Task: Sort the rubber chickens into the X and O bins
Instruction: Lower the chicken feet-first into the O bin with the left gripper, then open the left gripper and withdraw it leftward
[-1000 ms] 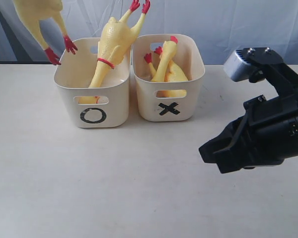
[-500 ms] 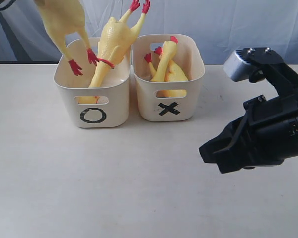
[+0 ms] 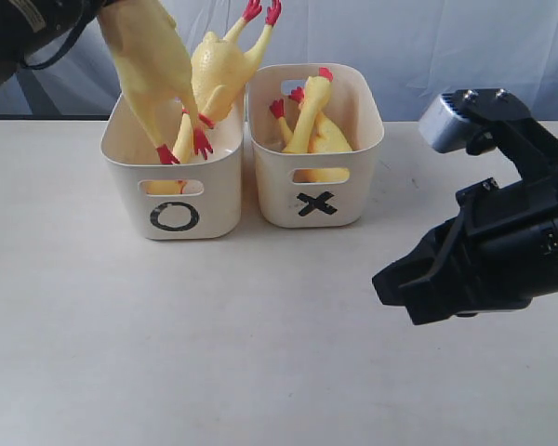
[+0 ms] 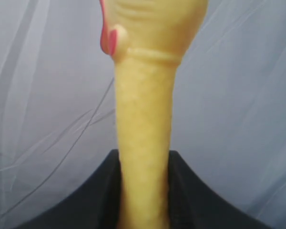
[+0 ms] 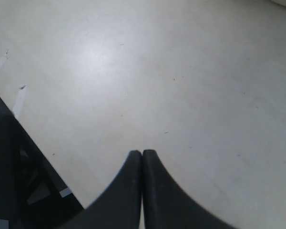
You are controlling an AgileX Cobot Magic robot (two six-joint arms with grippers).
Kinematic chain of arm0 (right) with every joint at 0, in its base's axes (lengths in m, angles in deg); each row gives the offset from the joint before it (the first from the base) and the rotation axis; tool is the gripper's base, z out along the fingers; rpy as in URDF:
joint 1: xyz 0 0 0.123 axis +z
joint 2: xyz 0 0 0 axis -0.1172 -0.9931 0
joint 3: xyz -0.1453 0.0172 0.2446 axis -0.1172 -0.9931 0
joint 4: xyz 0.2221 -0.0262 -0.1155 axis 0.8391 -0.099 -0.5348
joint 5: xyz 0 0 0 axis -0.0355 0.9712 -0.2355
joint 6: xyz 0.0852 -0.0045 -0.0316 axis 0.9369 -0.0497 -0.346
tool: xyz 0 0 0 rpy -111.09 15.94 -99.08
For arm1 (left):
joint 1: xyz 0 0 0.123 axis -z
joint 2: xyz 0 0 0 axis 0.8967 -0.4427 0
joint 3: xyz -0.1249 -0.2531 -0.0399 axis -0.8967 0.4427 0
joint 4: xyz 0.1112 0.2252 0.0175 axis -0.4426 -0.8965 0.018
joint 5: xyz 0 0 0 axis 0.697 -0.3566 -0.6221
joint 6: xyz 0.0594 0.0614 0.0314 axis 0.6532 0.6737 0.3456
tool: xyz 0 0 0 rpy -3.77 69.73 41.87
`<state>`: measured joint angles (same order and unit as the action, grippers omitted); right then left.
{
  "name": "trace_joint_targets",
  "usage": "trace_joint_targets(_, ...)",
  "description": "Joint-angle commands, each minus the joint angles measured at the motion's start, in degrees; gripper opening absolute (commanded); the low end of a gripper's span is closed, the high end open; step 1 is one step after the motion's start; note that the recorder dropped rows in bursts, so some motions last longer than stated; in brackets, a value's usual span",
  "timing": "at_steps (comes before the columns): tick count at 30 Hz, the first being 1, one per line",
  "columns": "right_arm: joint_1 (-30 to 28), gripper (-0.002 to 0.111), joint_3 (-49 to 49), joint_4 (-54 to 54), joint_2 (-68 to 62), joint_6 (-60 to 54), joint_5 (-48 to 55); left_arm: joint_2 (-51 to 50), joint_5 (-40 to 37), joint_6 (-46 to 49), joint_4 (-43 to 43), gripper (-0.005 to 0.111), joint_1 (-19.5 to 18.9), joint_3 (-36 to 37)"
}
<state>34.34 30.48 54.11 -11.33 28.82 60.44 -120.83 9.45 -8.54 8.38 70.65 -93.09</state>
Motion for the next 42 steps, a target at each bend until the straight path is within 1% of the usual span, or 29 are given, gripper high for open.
trace_joint_targets(1, -0.1, -0.001, -0.2, 0.1, 0.2, -0.2, -0.5, -1.3, 1.9, -2.2, -2.8, 0.000, 0.0, 0.0)
trace_joint_targets(4, -0.1, -0.001, -0.2, 0.1, 0.2, -0.2, -0.5, -2.1, 1.4, -3.9, -4.1, 0.000, 0.0, 0.0)
trace_joint_targets(6, -0.1, -0.001, -0.2, 0.1, 0.2, -0.2, -0.5, -2.7, 1.6, -4.1, -5.7, 0.000, 0.0, 0.0)
trace_joint_targets(11, -0.1, -0.001, -0.2, 0.1, 0.2, -0.2, -0.5, -4.4, 1.6, -8.3, -10.7, 0.000, 0.0, 0.0)
trace_joint_targets(18, -0.1, -0.001, -0.2, 0.1, 0.2, -0.2, -0.5, -5.7, 2.8, -9.5, -11.8, 0.000, 0.0, 0.0)
trace_joint_targets(27, -0.1, -0.001, -0.2, 0.1, 0.2, -0.2, -0.5, -8.4, 2.6, -14.6, -18.5, 0.000, 0.0, 0.0)
trace_joint_targets(29, -0.1, -0.001, -0.2, 0.1, 0.2, -0.2, -0.5, -9.0, 1.6, -16.0, -19.7, 0.007, 0.0, 0.0)
trace_joint_targets(34, -0.1, -0.001, -0.2, 0.1, 0.2, -0.2, -0.5, -9.7, 0.9, -17.6, -21.8, 0.042, 0.0, 0.0)
trace_joint_targets(36, -0.1, -0.001, -0.2, 0.1, 0.2, -0.2, -0.5, -9.7, 0.9, -17.6, -21.8, 0.049, 0.0, 0.0)
trace_joint_targets(38, -0.1, -0.001, -0.2, 0.1, 0.2, -0.2, -0.5, -9.7, 0.9, -17.6, -21.8, 0.053, 0.0, 0.0)
trace_joint_targets(42, -0.1, -0.001, -0.2, 0.1, 0.2, -0.2, -0.5, -9.7, 1.5, -17.6, -21.5, 0.056, 0.0, 0.0)
